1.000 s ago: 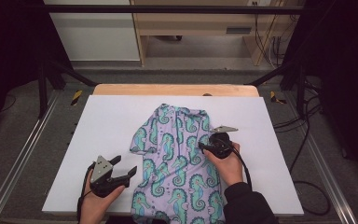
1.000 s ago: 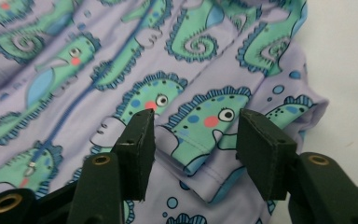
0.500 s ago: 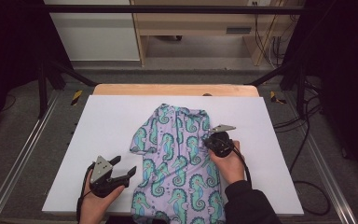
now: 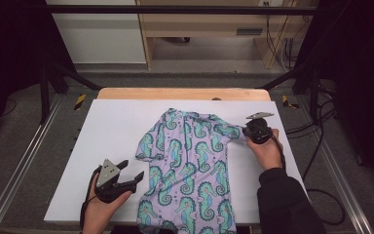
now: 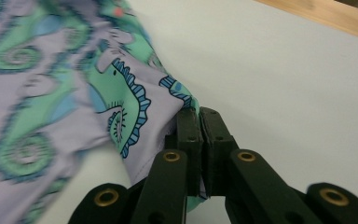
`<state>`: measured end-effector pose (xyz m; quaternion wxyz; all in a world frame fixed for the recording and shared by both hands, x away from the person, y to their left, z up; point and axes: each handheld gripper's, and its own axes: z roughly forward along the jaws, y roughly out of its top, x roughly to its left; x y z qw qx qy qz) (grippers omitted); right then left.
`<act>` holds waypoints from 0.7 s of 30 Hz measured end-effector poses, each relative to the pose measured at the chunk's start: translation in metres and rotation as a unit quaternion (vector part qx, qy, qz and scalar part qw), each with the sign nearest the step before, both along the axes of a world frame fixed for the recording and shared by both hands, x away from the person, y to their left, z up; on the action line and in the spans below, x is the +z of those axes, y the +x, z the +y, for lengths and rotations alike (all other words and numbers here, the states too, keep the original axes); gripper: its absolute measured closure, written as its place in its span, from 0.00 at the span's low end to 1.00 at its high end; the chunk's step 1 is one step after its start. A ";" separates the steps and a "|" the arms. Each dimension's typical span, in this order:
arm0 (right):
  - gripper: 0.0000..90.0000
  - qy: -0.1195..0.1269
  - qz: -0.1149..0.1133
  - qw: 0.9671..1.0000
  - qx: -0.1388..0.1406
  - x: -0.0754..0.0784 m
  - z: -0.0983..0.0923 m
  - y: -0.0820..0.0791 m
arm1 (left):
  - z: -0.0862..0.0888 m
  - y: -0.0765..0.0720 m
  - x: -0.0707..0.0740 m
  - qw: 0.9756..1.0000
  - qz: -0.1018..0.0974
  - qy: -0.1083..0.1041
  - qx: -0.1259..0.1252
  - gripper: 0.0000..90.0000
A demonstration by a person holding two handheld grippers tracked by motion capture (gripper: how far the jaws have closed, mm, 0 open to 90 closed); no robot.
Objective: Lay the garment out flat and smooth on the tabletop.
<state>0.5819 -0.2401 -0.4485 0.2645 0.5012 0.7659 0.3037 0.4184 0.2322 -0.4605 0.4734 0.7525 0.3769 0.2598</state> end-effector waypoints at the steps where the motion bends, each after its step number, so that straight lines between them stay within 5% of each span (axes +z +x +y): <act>1: 0.98 -0.002 0.003 1.000 -0.008 -0.001 -0.006 0.005 | -0.001 0.003 0.000 1.000 0.004 0.003 -0.001 0.32; 8: 0.96 0.018 0.023 0.998 -0.051 -0.014 -0.037 0.029 | -0.019 0.033 -0.002 0.999 0.027 0.033 -0.001 0.37; 11: 0.83 0.035 0.018 0.997 -0.063 -0.016 -0.042 0.028 | -0.032 0.048 -0.003 0.998 0.041 0.036 -0.007 0.41; 16: 0.70 0.032 -0.008 0.998 -0.046 -0.004 -0.036 0.005 | -0.065 0.070 -0.005 0.996 0.062 0.064 -0.012 0.42; 18: 0.69 0.036 -0.018 0.999 -0.032 -0.001 -0.033 -0.010 | -0.075 0.078 -0.006 0.994 0.059 0.092 0.002 0.42; 21: 0.68 0.049 -0.030 0.998 -0.017 0.002 -0.029 -0.031 | -0.081 0.088 -0.010 0.990 0.069 0.121 0.014 0.56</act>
